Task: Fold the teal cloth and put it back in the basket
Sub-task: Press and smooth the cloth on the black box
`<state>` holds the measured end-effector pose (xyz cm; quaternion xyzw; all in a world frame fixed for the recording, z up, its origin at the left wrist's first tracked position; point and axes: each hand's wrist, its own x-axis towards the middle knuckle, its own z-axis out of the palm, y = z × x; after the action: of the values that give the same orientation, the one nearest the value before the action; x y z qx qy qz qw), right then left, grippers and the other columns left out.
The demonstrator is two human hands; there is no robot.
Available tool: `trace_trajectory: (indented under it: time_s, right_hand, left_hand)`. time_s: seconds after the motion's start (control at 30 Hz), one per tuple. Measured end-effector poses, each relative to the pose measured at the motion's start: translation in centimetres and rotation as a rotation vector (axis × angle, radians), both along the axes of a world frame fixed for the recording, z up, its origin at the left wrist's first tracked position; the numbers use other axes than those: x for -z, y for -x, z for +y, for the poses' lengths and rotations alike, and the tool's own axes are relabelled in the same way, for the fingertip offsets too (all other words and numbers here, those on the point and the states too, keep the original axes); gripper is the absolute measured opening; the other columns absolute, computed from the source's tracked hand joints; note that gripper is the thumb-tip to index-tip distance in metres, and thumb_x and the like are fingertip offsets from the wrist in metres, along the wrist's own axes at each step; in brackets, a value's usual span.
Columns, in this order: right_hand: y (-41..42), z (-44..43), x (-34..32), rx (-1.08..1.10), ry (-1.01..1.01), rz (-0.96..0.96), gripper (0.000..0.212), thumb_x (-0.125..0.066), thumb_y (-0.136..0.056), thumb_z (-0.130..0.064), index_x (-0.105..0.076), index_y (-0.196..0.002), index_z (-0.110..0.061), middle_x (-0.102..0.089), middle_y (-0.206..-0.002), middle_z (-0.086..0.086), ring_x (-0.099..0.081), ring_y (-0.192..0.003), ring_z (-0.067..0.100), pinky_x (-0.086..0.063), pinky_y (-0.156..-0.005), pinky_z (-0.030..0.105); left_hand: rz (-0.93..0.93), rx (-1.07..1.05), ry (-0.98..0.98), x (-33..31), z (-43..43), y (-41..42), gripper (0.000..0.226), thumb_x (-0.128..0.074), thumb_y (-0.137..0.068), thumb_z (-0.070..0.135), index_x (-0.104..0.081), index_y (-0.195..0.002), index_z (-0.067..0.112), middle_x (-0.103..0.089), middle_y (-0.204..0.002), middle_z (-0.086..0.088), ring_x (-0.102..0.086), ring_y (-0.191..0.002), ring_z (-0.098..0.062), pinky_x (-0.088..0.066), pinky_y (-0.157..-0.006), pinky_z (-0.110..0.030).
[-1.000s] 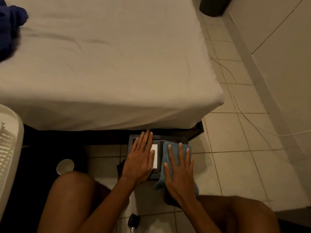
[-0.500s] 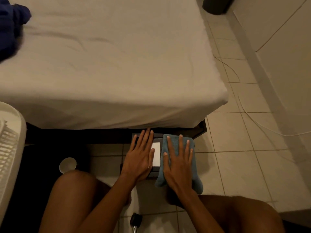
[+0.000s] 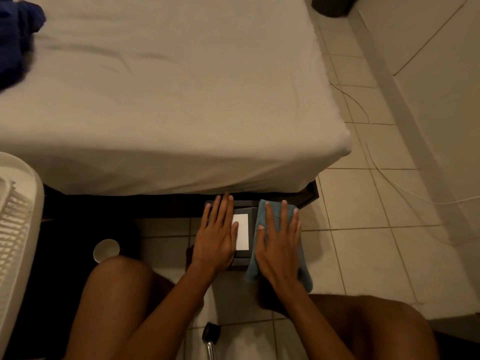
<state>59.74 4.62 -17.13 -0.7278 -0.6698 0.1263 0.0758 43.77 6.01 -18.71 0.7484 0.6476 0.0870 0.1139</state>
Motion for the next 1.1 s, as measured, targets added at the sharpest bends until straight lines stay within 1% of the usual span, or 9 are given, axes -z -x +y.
trace_trajectory:
  time_s: [0.13,0.23,0.33,0.47,0.67,0.8,0.87,1.0,1.1]
  right_hand:
    - [1.1,0.2,-0.6,-0.150,-0.028,-0.062,0.061,-0.020,-0.102,-0.045,-0.003,-0.159,-0.030,0.004,-0.167,0.009,0.006,-0.154,0.030,-0.004,-0.124,0.053]
    - [0.6,0.1,-0.9,-0.250,-0.029,-0.029,0.059,-0.022,-0.103,-0.043,-0.007,-0.159,-0.033,0.005,-0.168,0.004,0.009,-0.154,0.024,-0.004,-0.124,0.049]
    - [-0.5,-0.1,-0.6,-0.142,-0.027,0.024,0.059,-0.020,-0.102,-0.045,-0.009,-0.158,-0.034,0.003,-0.168,0.001,0.011,-0.154,0.020,-0.005,-0.125,0.049]
    - [0.5,-0.7,-0.2,0.028,-0.039,0.011,0.062,-0.020,-0.101,-0.046,-0.012,-0.159,-0.027,-0.001,-0.167,0.006,0.009,-0.154,0.025,-0.007,-0.124,0.054]
    - [0.9,-0.6,-0.7,-0.214,-0.059,-0.126,0.060,-0.024,-0.103,-0.042,-0.011,-0.159,-0.028,-0.001,-0.167,0.010,0.003,-0.154,0.031,-0.003,-0.123,0.050]
    - [-0.3,-0.4,-0.3,-0.087,-0.042,-0.027,0.059,-0.019,-0.102,-0.045,-0.012,-0.159,-0.029,-0.004,-0.167,0.006,-0.001,-0.154,0.026,-0.006,-0.123,0.050]
    - [0.1,-0.4,-0.2,0.000,-0.017,0.010,0.061,-0.016,-0.101,-0.047,-0.010,-0.159,-0.028,-0.002,-0.167,0.004,0.005,-0.154,0.023,-0.006,-0.124,0.052]
    - [1.4,-0.4,-0.7,-0.120,-0.010,0.008,0.062,-0.009,-0.101,-0.049,-0.003,-0.159,-0.030,0.007,-0.168,0.003,0.013,-0.154,0.024,0.006,-0.124,0.047]
    - [0.3,0.0,-0.5,-0.189,-0.001,0.029,0.059,-0.013,-0.102,-0.046,0.001,-0.158,-0.034,0.010,-0.167,0.000,0.012,-0.154,0.020,0.002,-0.125,0.047]
  left_hand:
    - [0.033,0.018,0.007,0.1,0.2,-0.1,0.062,-0.017,-0.103,0.038,-0.010,-0.156,0.005,-0.011,-0.164,-0.014,-0.009,-0.152,-0.029,-0.010,-0.120,-0.045]
    - [0.028,0.021,-0.002,-0.1,0.2,-0.1,0.062,-0.018,-0.103,0.038,-0.013,-0.155,0.005,-0.014,-0.164,-0.013,-0.011,-0.152,-0.029,-0.010,-0.120,-0.045]
    - [0.009,0.026,0.003,-0.3,0.1,-0.1,0.062,-0.017,-0.104,0.038,-0.009,-0.156,0.006,-0.010,-0.165,-0.011,-0.007,-0.153,-0.027,-0.005,-0.121,-0.043]
    - [0.007,0.007,0.007,-0.1,0.1,-0.1,0.062,-0.021,-0.104,0.038,-0.010,-0.156,0.007,-0.010,-0.164,-0.010,-0.009,-0.152,-0.026,-0.004,-0.121,-0.043]
    - [0.005,0.002,0.021,0.2,0.2,-0.2,0.064,-0.013,-0.103,0.043,-0.008,-0.156,0.009,-0.009,-0.165,-0.010,-0.008,-0.153,-0.026,-0.007,-0.120,-0.045]
    - [-0.031,0.021,0.014,0.1,0.1,-0.1,0.063,-0.015,-0.104,0.042,-0.002,-0.157,0.010,-0.003,-0.165,-0.009,-0.002,-0.153,-0.025,-0.003,-0.122,-0.044]
    - [-0.046,0.020,0.005,0.0,0.1,0.1,0.062,-0.016,-0.104,0.041,-0.003,-0.157,0.010,-0.004,-0.166,-0.008,-0.002,-0.153,-0.024,-0.002,-0.122,-0.044]
    - [-0.059,0.033,0.020,-0.1,0.0,0.0,0.062,-0.015,-0.104,0.040,-0.001,-0.157,0.009,-0.002,-0.165,-0.009,0.000,-0.153,-0.025,-0.003,-0.122,-0.046]
    - [-0.083,0.047,0.035,-0.6,0.0,0.1,0.062,-0.014,-0.104,0.040,-0.002,-0.157,0.010,-0.002,-0.166,-0.009,0.002,-0.153,-0.024,-0.004,-0.122,-0.048]
